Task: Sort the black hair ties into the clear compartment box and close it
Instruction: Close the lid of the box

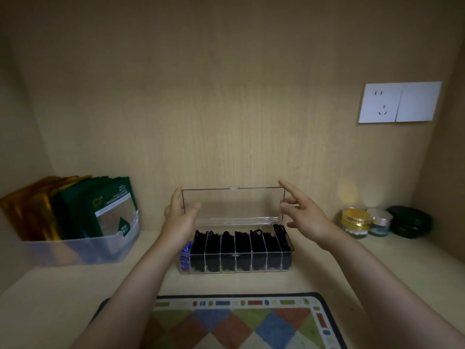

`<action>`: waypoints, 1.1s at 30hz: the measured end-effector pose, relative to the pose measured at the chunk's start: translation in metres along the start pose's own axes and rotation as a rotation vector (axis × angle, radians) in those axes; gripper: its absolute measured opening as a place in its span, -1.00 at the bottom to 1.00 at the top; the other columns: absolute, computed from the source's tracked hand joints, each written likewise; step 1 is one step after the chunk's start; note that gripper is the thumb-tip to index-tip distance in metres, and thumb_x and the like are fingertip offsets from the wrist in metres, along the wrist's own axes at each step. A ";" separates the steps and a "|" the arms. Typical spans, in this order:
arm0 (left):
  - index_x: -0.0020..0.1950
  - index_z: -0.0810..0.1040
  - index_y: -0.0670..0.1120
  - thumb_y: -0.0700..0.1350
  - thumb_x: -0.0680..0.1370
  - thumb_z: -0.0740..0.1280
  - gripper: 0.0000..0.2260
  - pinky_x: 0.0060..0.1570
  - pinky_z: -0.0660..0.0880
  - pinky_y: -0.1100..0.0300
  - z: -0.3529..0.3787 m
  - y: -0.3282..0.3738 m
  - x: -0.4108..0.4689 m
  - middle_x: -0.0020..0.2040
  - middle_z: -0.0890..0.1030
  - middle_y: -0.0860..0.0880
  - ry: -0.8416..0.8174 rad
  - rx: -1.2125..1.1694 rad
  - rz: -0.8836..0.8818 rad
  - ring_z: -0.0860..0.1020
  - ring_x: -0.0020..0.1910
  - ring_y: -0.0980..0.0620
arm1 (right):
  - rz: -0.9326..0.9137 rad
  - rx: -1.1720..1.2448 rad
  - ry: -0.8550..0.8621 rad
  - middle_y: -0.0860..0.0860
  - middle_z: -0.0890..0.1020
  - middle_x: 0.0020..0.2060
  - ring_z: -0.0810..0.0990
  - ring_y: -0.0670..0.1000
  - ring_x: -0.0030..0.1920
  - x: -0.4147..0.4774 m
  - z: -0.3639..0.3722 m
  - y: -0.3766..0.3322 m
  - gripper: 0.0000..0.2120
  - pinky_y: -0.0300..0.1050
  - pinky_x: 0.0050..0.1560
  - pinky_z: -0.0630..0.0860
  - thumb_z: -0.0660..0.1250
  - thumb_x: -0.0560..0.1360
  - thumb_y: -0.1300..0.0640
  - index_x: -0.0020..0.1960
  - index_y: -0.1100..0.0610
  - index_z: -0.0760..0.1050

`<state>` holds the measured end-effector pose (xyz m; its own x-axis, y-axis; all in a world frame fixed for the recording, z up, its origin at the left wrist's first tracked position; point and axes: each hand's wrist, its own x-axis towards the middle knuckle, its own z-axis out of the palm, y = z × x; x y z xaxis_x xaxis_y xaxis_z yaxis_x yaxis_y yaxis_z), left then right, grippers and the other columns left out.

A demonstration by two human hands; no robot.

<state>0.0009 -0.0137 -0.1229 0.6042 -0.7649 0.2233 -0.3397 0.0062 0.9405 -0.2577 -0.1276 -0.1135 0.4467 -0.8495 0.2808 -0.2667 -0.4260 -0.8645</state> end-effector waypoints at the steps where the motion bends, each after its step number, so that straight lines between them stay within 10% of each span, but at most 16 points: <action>1: 0.59 0.10 0.13 0.06 0.65 0.22 -0.46 0.43 0.24 -0.03 -0.003 0.000 -0.002 0.52 0.24 -0.14 0.000 0.007 0.012 0.28 0.47 -0.08 | -0.016 -0.007 -0.008 0.00 0.53 0.09 0.59 0.01 0.11 0.000 -0.002 -0.001 -0.57 0.06 0.11 0.61 0.20 0.65 0.06 0.41 -0.37 0.31; 11: 0.12 0.53 0.03 -0.03 0.62 0.29 -0.89 -0.07 0.40 0.36 -0.045 -0.009 -0.022 -0.01 0.58 0.14 -0.016 0.263 0.298 0.52 0.02 0.25 | -0.101 -0.378 -0.213 -0.07 0.57 0.03 0.58 -0.01 0.01 -0.004 -0.017 -0.026 -0.92 -0.11 0.07 0.48 0.34 0.58 0.03 0.05 -0.08 0.46; 19: 0.06 0.52 0.14 0.00 0.55 0.38 -0.89 0.02 0.35 0.45 -0.069 -0.027 -0.040 0.07 0.55 0.35 -0.160 0.561 0.426 0.44 0.05 0.46 | -0.022 -0.753 -0.426 -0.06 0.36 0.28 0.43 -0.01 0.26 -0.021 0.007 -0.049 -0.51 -0.05 0.29 0.42 0.42 0.50 -0.08 0.39 -0.22 0.37; 27: 0.27 0.50 0.15 0.14 0.56 0.32 -0.71 0.20 0.36 0.23 -0.065 -0.026 -0.048 0.26 0.48 0.22 -0.162 0.709 0.436 0.44 0.29 0.15 | -0.046 -0.865 -0.558 -0.01 -0.08 0.62 -0.06 0.07 0.61 -0.028 0.039 -0.041 -0.26 0.22 0.57 -0.03 0.27 0.58 -0.18 0.58 -0.27 -0.13; 33: 0.60 0.09 0.15 0.24 0.62 0.13 -0.43 0.53 -0.08 0.20 -0.029 -0.027 -0.056 0.60 0.10 0.15 -0.279 0.942 0.614 0.04 0.57 0.15 | -0.091 -1.020 -0.521 0.06 -0.18 0.61 -0.22 0.09 0.60 -0.034 0.058 -0.034 -0.26 0.33 0.53 -0.19 0.16 0.60 -0.22 0.59 -0.23 -0.25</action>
<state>-0.0034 0.0475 -0.1535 0.0108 -0.9156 0.4018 -0.9941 0.0336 0.1034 -0.2145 -0.0665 -0.1175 0.7353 -0.6722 -0.0869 -0.6769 -0.7349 -0.0429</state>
